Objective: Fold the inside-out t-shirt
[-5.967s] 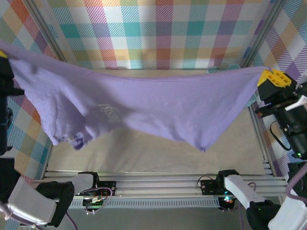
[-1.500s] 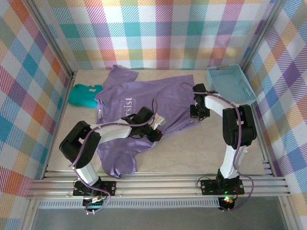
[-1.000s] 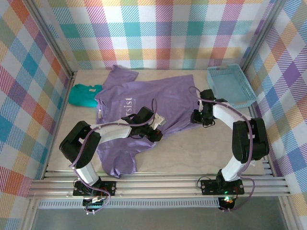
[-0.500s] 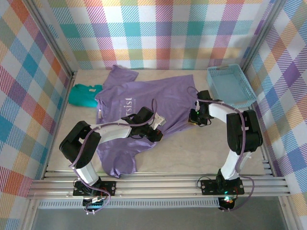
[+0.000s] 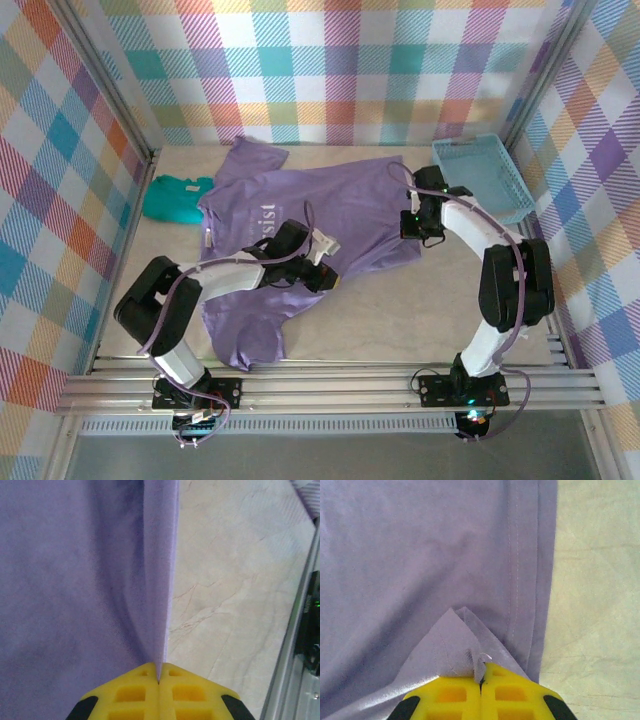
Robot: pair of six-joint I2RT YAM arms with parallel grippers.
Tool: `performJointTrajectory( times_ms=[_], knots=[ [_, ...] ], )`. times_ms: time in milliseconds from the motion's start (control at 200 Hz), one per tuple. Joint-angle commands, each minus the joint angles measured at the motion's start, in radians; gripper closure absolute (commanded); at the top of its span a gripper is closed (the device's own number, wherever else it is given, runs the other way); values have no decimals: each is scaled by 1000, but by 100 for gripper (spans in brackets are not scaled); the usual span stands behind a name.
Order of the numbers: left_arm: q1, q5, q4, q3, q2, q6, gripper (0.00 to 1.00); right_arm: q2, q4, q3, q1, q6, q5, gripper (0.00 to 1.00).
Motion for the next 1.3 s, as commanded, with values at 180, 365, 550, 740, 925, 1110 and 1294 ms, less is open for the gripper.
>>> performJointTrajectory(
  times_ms=[180, 365, 550, 740, 925, 1110, 1294],
  knots=[
    [51, 81, -6, -36, -24, -74, 100, 173, -41, 205, -19, -100, 212, 89],
    [62, 78, -10, -22, -9, -90, 100, 172, -35, 201, -19, -85, 190, 77],
    [66, 81, -9, -14, 7, -99, 100, 97, 41, 82, -18, -109, 9, 68],
    [68, 80, -13, -9, 13, -98, 100, 79, 151, 4, 51, -166, -249, 58],
    [68, 76, -22, -5, 13, -95, 100, 115, 151, 17, 123, -5, -204, 49],
    [69, 83, -24, -3, 22, -91, 100, 171, 174, 24, 162, 108, -72, 40],
    [68, 78, -40, 1, 16, -79, 100, 202, 177, 73, 135, 58, -129, 45]
  ],
)
